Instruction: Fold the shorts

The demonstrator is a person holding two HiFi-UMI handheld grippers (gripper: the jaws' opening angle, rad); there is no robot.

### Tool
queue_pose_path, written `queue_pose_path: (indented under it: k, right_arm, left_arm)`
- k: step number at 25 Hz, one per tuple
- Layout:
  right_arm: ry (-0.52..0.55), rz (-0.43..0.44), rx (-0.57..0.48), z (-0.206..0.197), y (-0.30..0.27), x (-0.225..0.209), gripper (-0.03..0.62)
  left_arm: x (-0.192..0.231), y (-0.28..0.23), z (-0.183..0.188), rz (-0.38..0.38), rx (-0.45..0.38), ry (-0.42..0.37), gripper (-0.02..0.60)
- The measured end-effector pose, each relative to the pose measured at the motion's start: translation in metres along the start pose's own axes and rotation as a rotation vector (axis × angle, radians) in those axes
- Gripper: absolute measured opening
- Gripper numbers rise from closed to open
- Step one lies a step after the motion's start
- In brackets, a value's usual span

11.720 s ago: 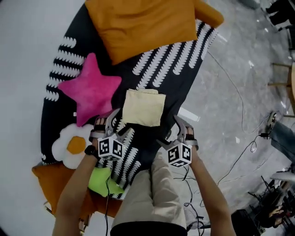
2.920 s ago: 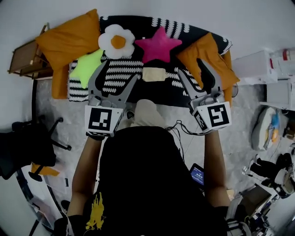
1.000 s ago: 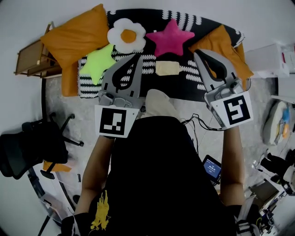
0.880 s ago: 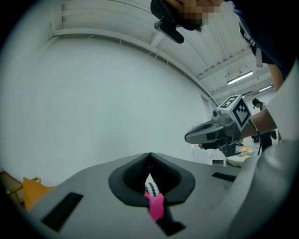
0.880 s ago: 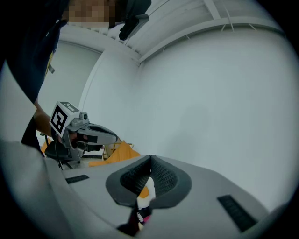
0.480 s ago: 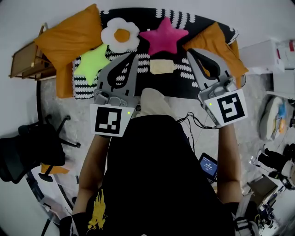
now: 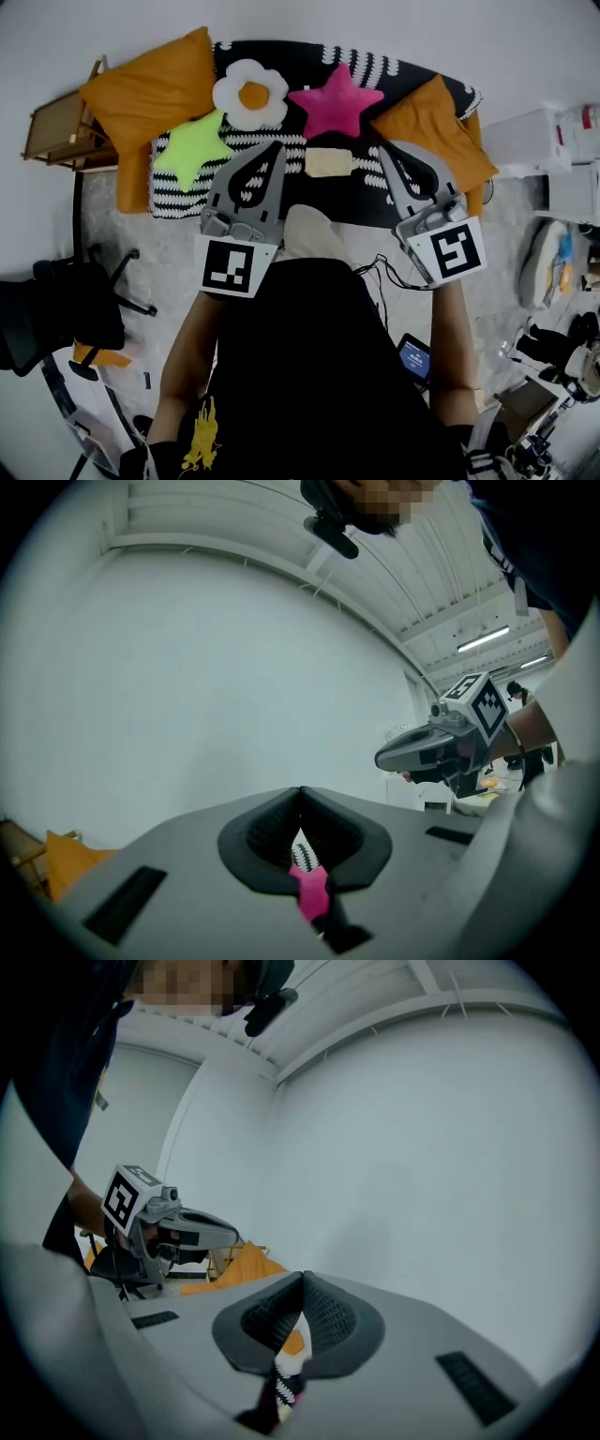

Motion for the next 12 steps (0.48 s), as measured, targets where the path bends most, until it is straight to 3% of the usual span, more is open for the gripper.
queue_pose_path:
  k: [12]
  right_arm:
    - [0.028,-0.027,0.021,0.010,0.004,-0.001,0.017]
  left_arm:
    - [0.006,0.005,0.004,-0.015,0.002,-0.004,0.012]
Point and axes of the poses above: the fingertips, and each gripper's own axes: y backward along the fingers, x to its left, z out of its top, the point moved 4 cm from there along y, backward along the fingers, and after that the axes turned 12 degrees about -x, right-handed, at the moved point
